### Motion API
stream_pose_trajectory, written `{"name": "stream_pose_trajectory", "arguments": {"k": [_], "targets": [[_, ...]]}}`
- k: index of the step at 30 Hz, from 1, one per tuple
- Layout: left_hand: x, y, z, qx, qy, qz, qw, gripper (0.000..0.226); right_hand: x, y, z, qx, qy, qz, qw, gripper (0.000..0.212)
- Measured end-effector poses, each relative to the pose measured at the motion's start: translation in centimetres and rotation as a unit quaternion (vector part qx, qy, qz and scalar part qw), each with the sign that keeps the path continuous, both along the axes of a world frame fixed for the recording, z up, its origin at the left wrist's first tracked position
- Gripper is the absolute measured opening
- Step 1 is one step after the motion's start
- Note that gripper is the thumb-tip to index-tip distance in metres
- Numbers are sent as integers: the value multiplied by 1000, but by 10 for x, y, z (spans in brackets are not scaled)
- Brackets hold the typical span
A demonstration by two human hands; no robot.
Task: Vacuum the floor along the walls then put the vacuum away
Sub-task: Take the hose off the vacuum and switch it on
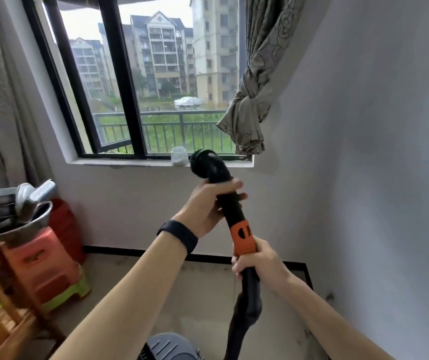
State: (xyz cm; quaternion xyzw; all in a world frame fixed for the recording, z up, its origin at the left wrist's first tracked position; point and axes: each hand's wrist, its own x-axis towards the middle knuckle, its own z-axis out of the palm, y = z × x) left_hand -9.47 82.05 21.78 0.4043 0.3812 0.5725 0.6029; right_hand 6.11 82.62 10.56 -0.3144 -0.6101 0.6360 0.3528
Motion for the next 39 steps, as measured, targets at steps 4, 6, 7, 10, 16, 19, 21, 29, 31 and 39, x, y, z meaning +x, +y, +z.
{"name": "stream_pose_trajectory", "arguments": {"k": [4,6,7,10,16,19,21,29,31,39], "targets": [[5,-3,-8,-29,-55,33,998,43,-6,-1,-20,50,-63,-10,997,32],[13,-3,-17,-24,-44,58,997,47,-12,-3,-28,54,-37,-66,996,37],[15,-3,-21,-24,-52,66,996,48,-14,-3,-30,61,-24,-94,993,39],[13,-1,-28,-40,-96,72,992,46,-10,-1,-29,102,-12,-114,988,32],[26,8,-48,-73,-101,73,989,44,-4,7,-28,175,-88,-145,970,23],[24,13,-56,-75,-52,90,992,49,2,14,-37,189,-126,-167,959,19],[21,14,-66,-83,-10,108,991,53,7,19,-43,188,-148,-157,958,21],[-4,8,-98,-88,-8,193,977,53,8,32,-77,166,-150,-5,975,24],[-16,2,-116,-98,-8,204,974,55,2,31,-97,133,-155,21,979,32],[-77,-24,-224,-229,43,250,940,73,-59,18,-201,103,-228,28,968,35]]}}
